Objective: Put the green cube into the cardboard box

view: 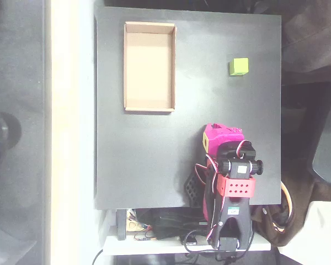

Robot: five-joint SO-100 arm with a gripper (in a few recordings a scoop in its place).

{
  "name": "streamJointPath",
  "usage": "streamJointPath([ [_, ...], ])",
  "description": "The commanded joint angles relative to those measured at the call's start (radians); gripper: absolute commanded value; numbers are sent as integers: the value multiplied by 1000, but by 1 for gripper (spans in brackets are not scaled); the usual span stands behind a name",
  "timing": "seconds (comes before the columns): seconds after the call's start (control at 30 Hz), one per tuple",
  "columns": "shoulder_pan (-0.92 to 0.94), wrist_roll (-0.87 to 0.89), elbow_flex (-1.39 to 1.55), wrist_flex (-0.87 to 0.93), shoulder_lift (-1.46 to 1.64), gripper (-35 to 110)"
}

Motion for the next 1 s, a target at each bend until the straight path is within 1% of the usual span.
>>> streamJointPath([
  [0.0,12,5,6,49,9,4],
  [0.67,2,6,-23,54,-6,4],
  [0.8,2,6,-81,60,-23,4],
  [0.97,2,6,-230,60,-173,4],
])
